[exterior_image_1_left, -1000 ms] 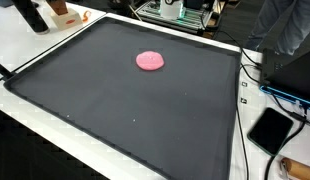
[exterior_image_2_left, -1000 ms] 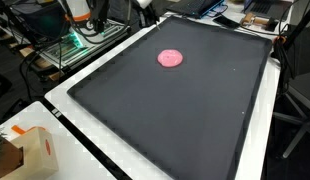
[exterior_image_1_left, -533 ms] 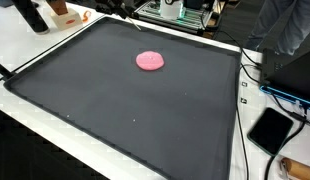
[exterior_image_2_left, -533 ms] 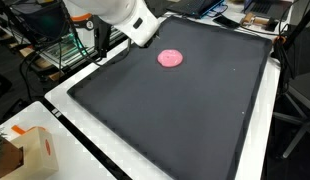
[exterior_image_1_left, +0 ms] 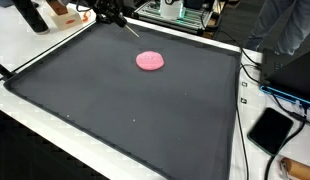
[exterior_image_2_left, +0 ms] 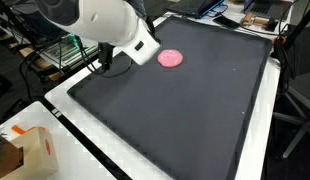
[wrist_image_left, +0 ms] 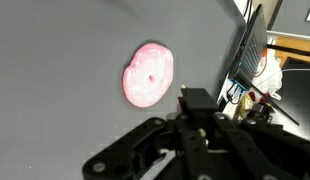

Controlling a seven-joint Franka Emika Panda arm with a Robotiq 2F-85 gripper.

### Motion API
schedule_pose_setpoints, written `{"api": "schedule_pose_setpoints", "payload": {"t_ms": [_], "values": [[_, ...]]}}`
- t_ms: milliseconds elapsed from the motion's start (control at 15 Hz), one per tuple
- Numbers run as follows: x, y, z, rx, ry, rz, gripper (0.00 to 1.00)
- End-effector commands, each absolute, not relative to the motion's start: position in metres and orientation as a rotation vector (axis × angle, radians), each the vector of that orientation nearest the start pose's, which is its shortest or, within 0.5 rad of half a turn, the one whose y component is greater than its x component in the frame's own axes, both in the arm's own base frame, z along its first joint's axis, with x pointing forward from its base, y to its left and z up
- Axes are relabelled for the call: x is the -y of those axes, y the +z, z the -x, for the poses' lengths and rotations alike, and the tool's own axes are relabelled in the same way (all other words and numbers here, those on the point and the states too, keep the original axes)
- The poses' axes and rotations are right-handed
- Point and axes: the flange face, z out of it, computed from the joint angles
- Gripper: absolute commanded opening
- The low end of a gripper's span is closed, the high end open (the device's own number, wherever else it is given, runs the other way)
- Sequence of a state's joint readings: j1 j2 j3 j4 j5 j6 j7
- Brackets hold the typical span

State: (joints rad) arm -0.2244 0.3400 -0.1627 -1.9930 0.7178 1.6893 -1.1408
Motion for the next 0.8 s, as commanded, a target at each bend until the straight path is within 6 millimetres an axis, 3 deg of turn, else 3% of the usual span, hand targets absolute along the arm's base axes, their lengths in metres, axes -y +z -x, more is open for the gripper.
{"api": "schedule_pose_setpoints", "payload": {"t_ms": [0, 733], "values": [[0.148, 0.264, -0.532, 0.424, 0.010, 2.219, 0.03], [0.142, 0.245, -0.551, 0.350, 0.063, 2.286, 0.03]]}}
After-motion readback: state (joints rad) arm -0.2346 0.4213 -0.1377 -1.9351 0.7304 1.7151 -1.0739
